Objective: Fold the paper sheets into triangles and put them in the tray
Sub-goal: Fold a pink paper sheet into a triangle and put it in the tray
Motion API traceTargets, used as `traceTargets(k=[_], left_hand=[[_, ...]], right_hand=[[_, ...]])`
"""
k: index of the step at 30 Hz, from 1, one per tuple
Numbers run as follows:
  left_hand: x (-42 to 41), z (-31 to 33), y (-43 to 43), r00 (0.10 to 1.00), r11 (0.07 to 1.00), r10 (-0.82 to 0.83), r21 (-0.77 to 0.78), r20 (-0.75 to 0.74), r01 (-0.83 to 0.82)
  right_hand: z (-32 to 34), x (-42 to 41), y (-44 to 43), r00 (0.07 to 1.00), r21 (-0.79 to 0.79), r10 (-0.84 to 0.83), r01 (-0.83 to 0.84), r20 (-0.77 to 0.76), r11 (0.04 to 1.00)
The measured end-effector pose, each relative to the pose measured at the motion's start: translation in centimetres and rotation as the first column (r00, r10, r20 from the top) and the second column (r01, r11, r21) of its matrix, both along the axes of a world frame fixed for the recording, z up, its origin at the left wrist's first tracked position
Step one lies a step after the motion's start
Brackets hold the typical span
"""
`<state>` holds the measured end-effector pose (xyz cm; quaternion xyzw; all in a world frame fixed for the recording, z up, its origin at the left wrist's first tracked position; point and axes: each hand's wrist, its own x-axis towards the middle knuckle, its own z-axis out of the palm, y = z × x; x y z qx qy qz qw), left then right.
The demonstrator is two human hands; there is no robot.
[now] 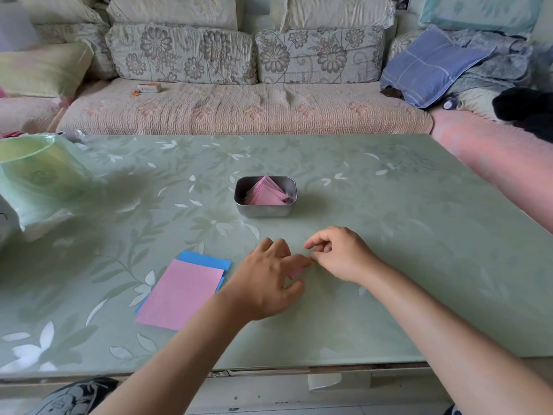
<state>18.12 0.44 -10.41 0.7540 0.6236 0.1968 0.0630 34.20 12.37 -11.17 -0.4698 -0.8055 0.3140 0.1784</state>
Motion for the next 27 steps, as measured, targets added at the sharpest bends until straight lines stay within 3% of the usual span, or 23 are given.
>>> traceTargets(k=[13, 21, 27], left_hand=[[-1.6, 0.7, -2.5, 0.985, 0.996, -0.049, -0.060, 0.165, 0.059], [-2.0, 0.9, -2.9, 0.987, 0.995, -0.066, -0.070, 0.148, 0.077], [-1.2, 0.3, -0.7, 0.990, 0.998, 0.043, -0.042, 0.131, -0.038]], right_hand=[[0.3, -0.1, -0.2, 1.000, -0.019, -0.006, 0.006, -0.011, 1.000], [0.4, -0.3, -0.2, 1.000, -0.030, -0.013, 0.013, -0.016, 0.999], [0.3, -0.3, -0.4, 1.000, -0.013, 0.000, 0.000, 0.010, 1.000]])
